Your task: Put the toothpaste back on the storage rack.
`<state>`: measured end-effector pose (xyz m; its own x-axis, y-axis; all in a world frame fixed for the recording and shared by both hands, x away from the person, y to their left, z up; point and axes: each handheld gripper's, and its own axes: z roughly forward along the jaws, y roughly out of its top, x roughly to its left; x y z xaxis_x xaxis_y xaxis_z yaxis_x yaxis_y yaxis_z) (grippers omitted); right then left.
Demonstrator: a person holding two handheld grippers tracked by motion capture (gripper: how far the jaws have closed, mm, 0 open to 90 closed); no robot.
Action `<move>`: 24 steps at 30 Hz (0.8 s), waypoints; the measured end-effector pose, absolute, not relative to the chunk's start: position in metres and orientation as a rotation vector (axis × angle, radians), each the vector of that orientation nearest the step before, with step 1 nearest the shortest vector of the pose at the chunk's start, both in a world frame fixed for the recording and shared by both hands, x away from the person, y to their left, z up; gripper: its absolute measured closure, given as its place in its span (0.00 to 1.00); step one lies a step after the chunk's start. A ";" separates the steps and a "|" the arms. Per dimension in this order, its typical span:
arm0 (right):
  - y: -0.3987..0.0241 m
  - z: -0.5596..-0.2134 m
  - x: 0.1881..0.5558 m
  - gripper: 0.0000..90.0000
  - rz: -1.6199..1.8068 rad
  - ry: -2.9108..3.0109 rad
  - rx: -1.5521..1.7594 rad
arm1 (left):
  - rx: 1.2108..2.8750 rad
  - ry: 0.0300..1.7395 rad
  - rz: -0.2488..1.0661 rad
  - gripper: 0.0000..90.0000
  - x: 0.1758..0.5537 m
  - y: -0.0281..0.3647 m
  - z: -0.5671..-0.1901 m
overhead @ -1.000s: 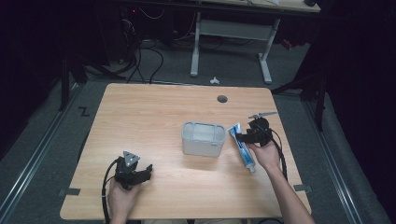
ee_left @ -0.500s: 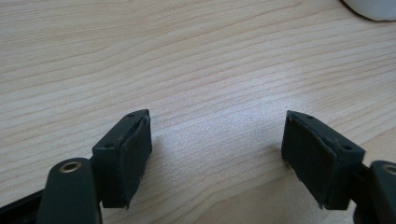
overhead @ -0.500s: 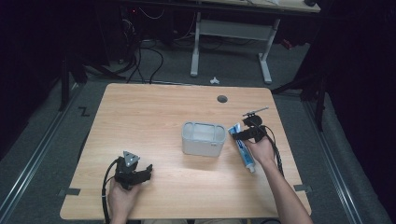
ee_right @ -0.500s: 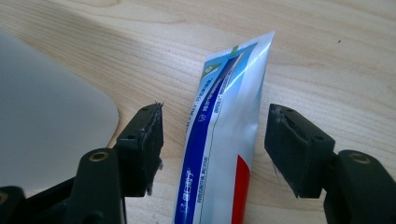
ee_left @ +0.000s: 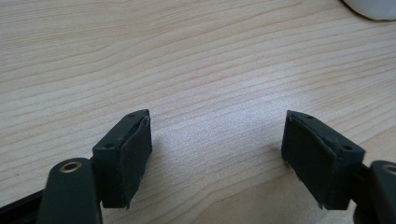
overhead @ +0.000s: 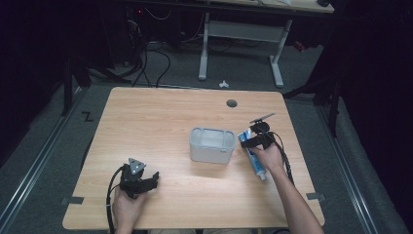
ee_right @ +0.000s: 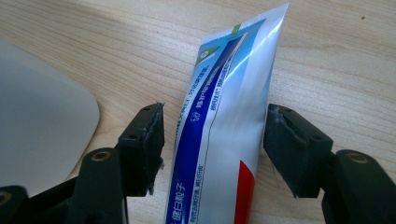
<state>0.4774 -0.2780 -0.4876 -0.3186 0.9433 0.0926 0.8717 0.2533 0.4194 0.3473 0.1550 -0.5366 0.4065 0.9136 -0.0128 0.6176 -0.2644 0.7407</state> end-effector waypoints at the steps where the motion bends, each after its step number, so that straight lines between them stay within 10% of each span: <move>1: -0.278 -0.488 0.478 0.45 0.587 2.345 1.712 | 1.989 1.300 0.561 0.28 0.347 0.155 -0.537; 24: -0.267 -0.485 0.485 0.56 0.408 2.372 1.681 | 1.991 1.300 0.562 0.28 0.347 0.155 -0.537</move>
